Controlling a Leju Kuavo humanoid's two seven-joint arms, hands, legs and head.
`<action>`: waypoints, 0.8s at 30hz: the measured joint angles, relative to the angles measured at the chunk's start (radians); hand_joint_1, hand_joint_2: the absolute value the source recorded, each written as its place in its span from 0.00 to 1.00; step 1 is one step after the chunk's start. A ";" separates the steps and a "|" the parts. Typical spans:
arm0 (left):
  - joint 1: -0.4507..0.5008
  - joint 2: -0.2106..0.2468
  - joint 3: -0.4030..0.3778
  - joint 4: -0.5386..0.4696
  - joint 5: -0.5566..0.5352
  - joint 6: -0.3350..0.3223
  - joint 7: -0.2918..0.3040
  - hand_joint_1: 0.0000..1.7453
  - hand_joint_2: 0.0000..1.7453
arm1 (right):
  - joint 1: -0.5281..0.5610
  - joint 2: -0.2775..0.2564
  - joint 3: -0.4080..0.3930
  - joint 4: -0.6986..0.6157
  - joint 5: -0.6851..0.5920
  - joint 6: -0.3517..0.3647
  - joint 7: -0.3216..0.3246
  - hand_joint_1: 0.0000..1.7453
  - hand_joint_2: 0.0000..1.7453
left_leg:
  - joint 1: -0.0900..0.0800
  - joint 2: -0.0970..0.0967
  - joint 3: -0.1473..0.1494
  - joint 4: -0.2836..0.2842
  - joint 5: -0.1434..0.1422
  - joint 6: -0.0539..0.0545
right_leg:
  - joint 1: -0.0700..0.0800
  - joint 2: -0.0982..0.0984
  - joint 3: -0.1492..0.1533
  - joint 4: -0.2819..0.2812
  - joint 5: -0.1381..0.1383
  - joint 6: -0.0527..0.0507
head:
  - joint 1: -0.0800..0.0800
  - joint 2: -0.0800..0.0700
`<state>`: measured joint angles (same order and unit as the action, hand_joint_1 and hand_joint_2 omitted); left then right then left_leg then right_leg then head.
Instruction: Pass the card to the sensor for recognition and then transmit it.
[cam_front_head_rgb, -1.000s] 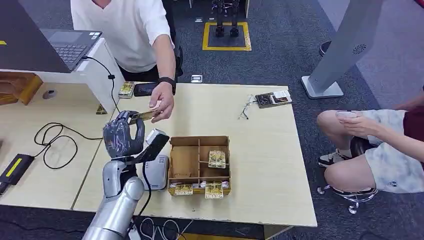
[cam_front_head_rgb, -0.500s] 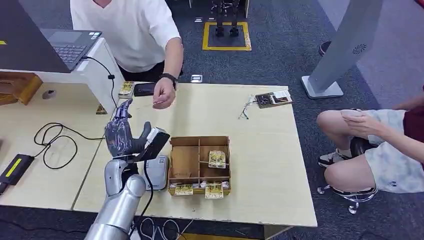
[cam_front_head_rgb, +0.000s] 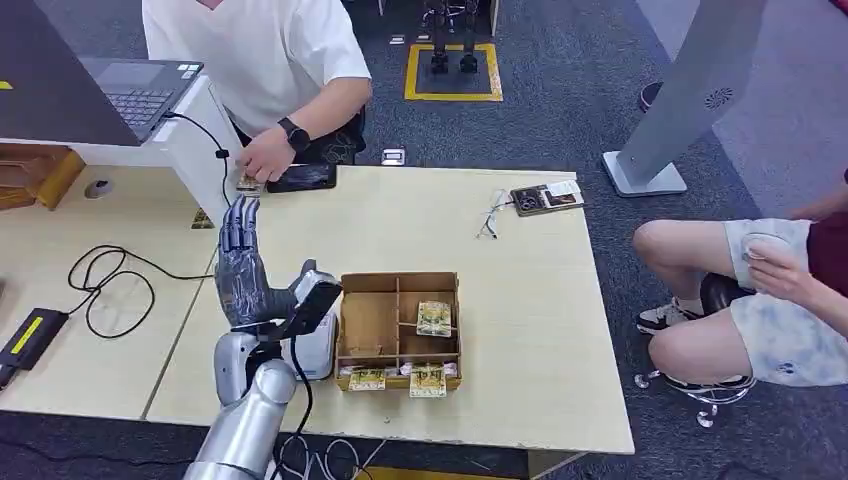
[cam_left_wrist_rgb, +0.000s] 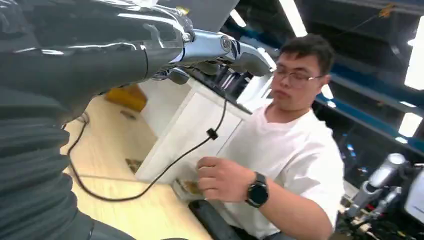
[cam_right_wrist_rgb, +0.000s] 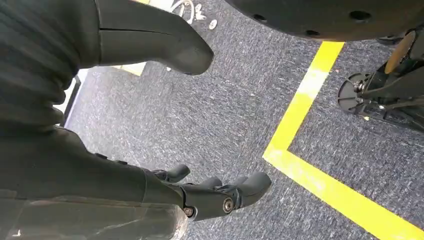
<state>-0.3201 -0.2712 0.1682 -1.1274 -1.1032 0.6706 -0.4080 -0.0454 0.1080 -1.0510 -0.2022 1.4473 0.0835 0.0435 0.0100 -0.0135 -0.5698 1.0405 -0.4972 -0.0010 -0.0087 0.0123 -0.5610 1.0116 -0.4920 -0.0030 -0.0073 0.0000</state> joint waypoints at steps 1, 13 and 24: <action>0.015 0.000 0.000 -0.024 -0.008 0.000 -0.018 0.00 1.00 | 0.001 0.000 0.000 0.000 0.000 0.000 0.000 0.00 1.00 | 0.000 0.000 0.000 0.000 0.000 0.000 | 0.000 0.000 0.000 0.000 0.000 0.000 | 0.000 0.000; 0.178 0.001 -0.002 -0.231 0.130 0.000 -0.214 0.00 1.00 | 0.007 0.000 -0.001 0.000 -0.011 -0.003 -0.001 0.00 1.00 | 0.000 0.001 0.000 0.000 0.000 0.000 | 0.000 0.000 -0.001 0.000 0.000 0.000 | 0.000 0.000; 0.337 0.018 -0.101 -0.354 0.195 0.000 -0.231 0.00 1.00 | 0.013 0.000 -0.013 0.000 -0.022 -0.005 -0.010 0.00 1.00 | 0.000 0.001 -0.001 0.000 0.000 0.001 | 0.000 0.000 -0.001 0.000 0.000 0.000 | 0.000 0.000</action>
<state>0.0166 -0.2537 0.0675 -1.4813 -0.9087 0.6706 -0.6390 -0.0327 0.1083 -1.0643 -0.2022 1.4252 0.0790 0.0340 0.0099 -0.0129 -0.5705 1.0403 -0.4977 -0.0005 -0.0088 0.0124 -0.5619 1.0113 -0.4923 -0.0030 -0.0072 0.0000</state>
